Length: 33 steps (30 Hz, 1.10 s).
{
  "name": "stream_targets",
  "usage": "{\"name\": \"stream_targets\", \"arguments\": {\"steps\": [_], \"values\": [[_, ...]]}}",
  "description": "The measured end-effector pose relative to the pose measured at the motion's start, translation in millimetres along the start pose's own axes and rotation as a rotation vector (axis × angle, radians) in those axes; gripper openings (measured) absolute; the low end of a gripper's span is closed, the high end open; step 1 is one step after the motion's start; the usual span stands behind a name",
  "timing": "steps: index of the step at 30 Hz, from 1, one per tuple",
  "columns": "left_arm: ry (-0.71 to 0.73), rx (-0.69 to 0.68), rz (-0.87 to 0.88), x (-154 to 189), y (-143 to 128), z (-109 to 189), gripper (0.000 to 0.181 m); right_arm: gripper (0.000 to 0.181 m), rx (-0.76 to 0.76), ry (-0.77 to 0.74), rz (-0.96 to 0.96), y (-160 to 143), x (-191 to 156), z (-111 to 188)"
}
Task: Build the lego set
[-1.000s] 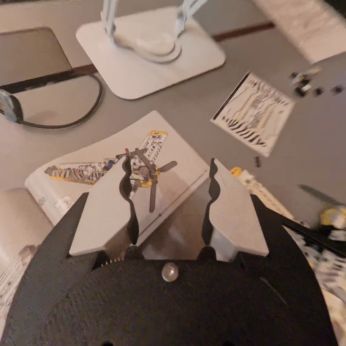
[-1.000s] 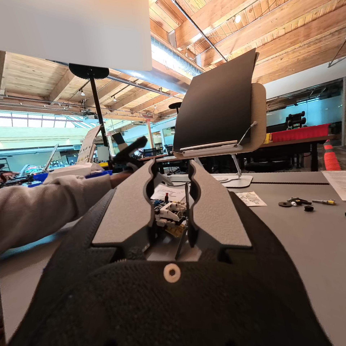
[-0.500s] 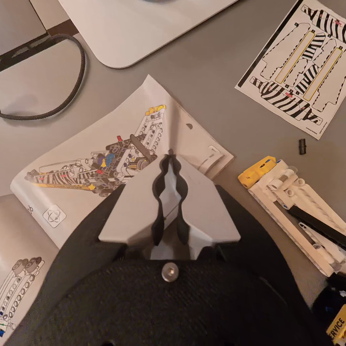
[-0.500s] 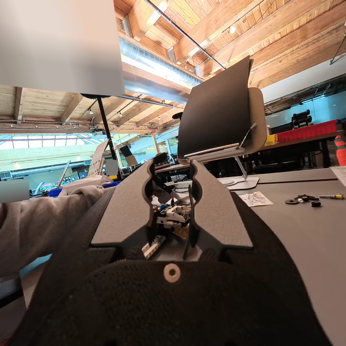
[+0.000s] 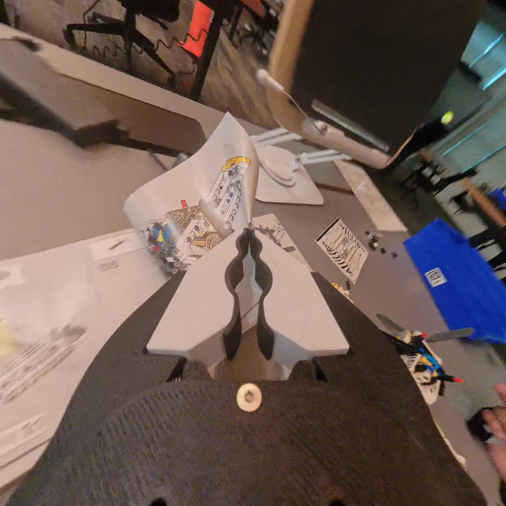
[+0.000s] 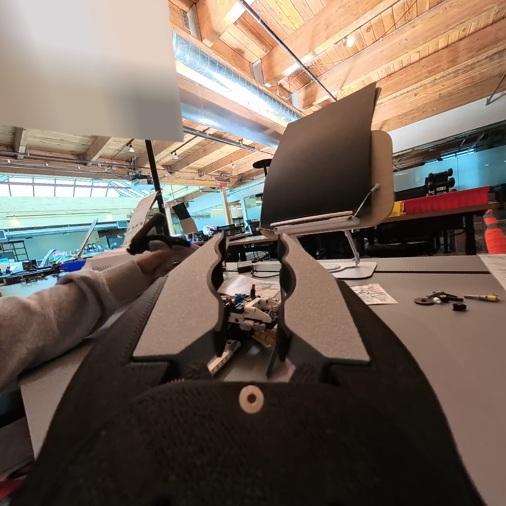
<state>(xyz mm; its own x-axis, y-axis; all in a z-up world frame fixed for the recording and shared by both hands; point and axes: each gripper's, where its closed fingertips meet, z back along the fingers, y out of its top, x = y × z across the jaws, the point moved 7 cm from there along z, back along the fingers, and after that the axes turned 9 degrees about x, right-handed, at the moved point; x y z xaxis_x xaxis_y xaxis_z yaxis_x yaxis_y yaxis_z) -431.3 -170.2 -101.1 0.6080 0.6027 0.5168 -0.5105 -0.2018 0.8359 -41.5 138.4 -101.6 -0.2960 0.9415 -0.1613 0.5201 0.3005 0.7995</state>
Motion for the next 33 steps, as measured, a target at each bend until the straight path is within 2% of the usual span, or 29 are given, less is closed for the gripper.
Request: {"name": "stream_targets", "arguments": {"steps": [4, 7, 13, 14, 16, 19, 22, 25, 33], "values": [[-0.047, 0.087, 0.181, -45.5, 5.1, 38.5, 0.0, 0.035, -0.021, 0.003, 0.024, -2.4, -2.0, -3.5], [-0.109, 0.145, 0.285, -67.0, 8.4, 57.8, 0.0, 0.04, -0.057, -0.016, 0.059, -4.9, -0.8, -10.2], [-0.077, 0.097, 0.211, -88.3, 4.2, 71.1, 0.007, 0.035, -0.066, -0.135, 0.181, -2.6, 7.1, -6.4], [-0.059, 0.087, 0.229, -90.2, 4.0, 72.4, 0.01, 0.036, -0.086, -0.14, 0.202, -4.7, 7.3, -8.2], [-0.075, 0.085, 0.254, -87.6, 6.3, 76.2, 0.028, 0.036, -0.122, -0.152, 0.257, -9.6, 6.0, -13.2], [-0.052, 0.11, 0.236, -84.1, 12.7, 86.6, 0.039, 0.032, -0.165, -0.166, 0.367, -17.9, 3.7, -20.2], [0.011, 0.226, 0.16, -81.8, 28.9, 104.1, 0.04, 0.031, -0.206, -0.16, 0.414, -24.9, 2.6, -25.7], [-0.001, 0.276, 0.101, -76.6, 38.0, 117.1, 0.035, 0.028, -0.232, -0.158, 0.403, -28.2, 2.6, -28.3], [-0.12, 0.298, 0.252, -78.7, 38.1, 120.8, 0.034, 0.029, -0.319, -0.148, 0.38, -38.6, 7.4, -37.2]]}}
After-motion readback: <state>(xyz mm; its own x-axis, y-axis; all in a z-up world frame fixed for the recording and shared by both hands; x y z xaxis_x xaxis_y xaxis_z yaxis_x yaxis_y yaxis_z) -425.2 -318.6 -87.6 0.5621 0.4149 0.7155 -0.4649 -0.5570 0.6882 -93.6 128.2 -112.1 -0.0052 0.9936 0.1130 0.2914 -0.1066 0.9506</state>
